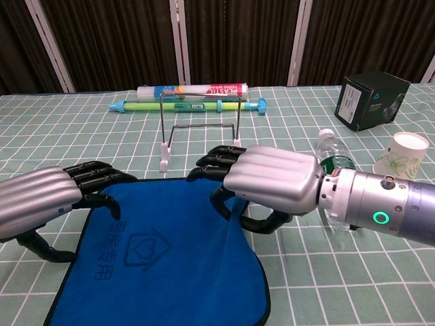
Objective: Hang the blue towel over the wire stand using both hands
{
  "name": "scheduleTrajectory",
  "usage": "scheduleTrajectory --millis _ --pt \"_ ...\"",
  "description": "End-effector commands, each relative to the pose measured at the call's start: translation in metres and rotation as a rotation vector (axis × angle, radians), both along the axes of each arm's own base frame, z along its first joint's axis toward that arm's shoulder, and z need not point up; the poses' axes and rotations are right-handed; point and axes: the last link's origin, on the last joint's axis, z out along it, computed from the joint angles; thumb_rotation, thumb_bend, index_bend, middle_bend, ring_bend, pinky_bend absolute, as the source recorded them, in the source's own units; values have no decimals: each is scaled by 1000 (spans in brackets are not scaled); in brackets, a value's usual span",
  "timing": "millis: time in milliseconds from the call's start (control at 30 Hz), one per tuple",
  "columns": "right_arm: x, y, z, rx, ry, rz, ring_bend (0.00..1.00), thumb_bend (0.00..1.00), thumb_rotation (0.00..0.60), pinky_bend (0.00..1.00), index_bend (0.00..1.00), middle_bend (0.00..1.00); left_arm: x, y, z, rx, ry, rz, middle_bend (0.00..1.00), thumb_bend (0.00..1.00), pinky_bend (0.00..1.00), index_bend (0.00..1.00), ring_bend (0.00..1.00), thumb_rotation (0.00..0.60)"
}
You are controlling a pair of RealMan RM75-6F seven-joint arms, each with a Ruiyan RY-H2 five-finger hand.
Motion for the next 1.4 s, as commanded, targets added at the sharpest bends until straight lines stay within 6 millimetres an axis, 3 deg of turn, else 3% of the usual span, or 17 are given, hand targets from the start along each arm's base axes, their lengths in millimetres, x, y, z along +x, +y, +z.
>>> scheduleTrajectory --millis 33,600,1400 --pt "-1 0 1 1 -3 -8 0 491 600 0 633 77 0 1 -1 -1 2 1 0 98 0 327 0 600" --pt "-7 -4 5 -13 -8 -30 0 494 600 0 633 77 2 5 -10 -22 -14 1 0 142 0 356 0 600" --pt "-10 -4 7 -26 5 -25 0 495 600 0 634 78 -15 4 8 -13 26 17 0 141 0 361 0 600"
